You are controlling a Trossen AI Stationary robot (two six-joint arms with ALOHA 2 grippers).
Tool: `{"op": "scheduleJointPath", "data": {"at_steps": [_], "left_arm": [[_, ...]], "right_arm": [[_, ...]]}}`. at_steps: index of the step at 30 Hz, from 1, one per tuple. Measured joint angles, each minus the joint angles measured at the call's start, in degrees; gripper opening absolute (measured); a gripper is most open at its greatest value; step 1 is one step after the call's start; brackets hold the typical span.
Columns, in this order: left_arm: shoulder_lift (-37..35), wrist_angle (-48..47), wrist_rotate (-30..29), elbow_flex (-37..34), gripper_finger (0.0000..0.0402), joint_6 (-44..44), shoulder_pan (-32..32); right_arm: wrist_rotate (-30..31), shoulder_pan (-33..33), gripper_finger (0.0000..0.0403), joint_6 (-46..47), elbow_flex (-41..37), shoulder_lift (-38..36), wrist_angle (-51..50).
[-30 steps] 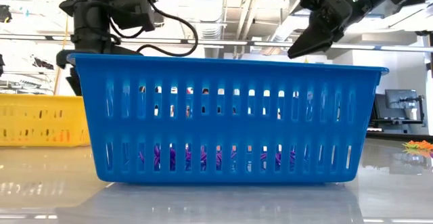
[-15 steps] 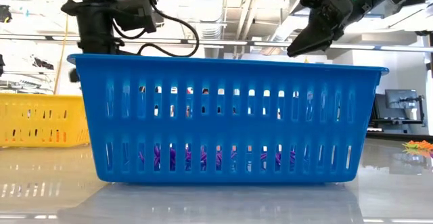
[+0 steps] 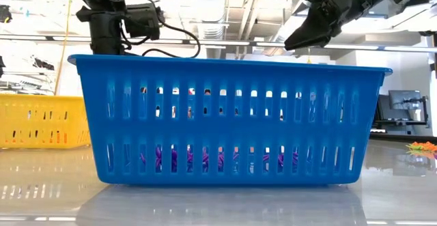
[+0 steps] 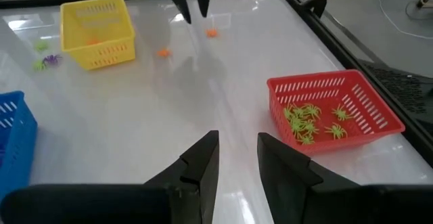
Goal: Sort Halloween decoration
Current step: Put the orange spider toy into the yellow basket
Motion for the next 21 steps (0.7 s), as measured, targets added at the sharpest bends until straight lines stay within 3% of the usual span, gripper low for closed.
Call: {"op": "scheduleJointPath", "data": {"at_steps": [6,12,21], "left_arm": [[-2.1,1.0,0.2,0.0,0.0148,1.6,2.9],[-2.1,5.6,4.8,-1.8,0.0148,3.7,5.8],[-2.1,8.9,4.5,-3.3,0.0148,4.0,6.2]], "right_arm": [[0.0,0.0,0.0134,1.5,0.0,1.2,-0.1],[0.0,0.0,0.0134,2.6,0.0,5.6,-0.3],[-0.1,0.0,0.0134,-0.5,0.0,6.8,4.4]]}}
